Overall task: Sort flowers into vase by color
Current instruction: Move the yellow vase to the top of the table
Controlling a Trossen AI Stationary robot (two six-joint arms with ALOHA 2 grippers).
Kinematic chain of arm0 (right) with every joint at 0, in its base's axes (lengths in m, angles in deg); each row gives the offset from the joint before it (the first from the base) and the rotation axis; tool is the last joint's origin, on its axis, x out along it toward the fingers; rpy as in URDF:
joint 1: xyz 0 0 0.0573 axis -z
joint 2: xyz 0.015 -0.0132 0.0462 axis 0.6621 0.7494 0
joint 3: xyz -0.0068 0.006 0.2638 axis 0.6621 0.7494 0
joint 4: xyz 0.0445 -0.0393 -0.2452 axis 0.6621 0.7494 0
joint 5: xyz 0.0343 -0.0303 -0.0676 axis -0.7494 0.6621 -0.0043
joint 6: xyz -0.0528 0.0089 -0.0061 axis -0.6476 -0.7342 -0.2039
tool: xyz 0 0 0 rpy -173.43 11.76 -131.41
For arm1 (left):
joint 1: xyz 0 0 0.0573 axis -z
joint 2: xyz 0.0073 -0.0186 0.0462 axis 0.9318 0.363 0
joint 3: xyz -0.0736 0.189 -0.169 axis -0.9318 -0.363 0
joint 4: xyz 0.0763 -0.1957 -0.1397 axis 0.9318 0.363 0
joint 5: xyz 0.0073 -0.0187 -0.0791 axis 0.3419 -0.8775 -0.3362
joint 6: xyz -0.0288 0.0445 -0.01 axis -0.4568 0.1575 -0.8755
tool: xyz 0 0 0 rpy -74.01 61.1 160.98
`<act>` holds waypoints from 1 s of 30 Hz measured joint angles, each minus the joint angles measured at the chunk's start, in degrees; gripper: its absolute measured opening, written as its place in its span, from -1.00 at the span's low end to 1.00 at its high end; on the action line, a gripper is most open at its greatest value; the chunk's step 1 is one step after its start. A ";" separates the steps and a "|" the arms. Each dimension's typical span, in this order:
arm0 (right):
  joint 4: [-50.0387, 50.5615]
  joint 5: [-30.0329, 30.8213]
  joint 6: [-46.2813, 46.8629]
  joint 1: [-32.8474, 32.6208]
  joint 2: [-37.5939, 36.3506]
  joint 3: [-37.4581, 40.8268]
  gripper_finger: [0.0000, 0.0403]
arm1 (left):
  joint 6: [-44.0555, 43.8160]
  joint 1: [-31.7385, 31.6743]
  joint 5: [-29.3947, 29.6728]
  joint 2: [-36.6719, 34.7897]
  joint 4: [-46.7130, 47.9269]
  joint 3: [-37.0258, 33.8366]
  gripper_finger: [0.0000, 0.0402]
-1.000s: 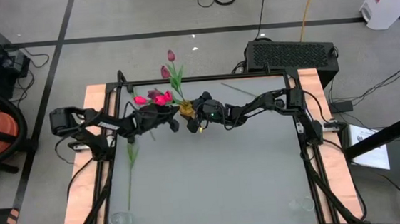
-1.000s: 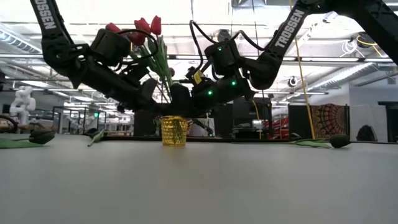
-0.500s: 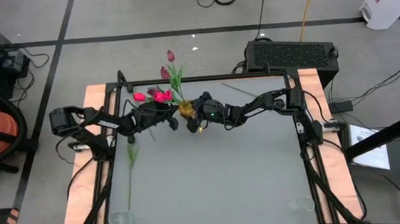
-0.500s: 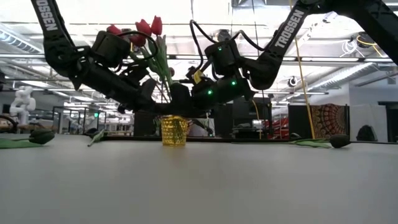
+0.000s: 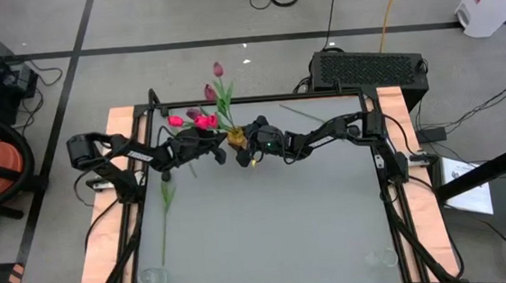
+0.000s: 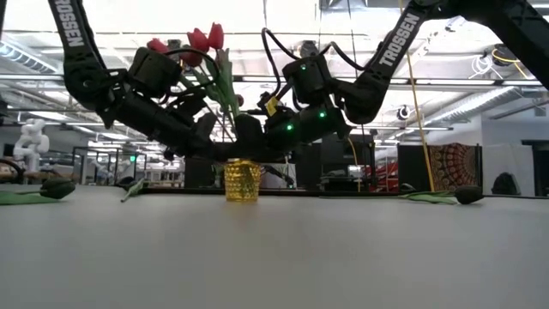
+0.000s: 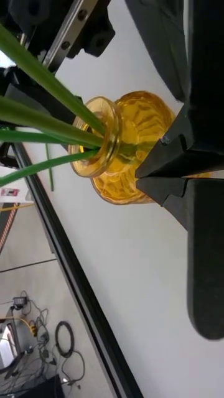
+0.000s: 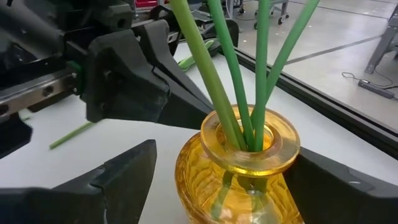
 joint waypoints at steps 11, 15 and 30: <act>0.02 -0.08 -0.01 0.00 0.00 0.00 0.62 | 0.04 0.05 -0.03 0.11 -0.44 0.00 -1.00; 0.42 1.52 -0.77 -0.09 -0.02 -0.04 0.62 | 0.02 0.05 -0.13 0.11 -0.42 0.04 -1.00; 2.32 5.61 -0.74 -0.02 -0.17 -0.09 0.62 | -0.02 0.16 -0.98 0.24 0.03 -0.05 -1.00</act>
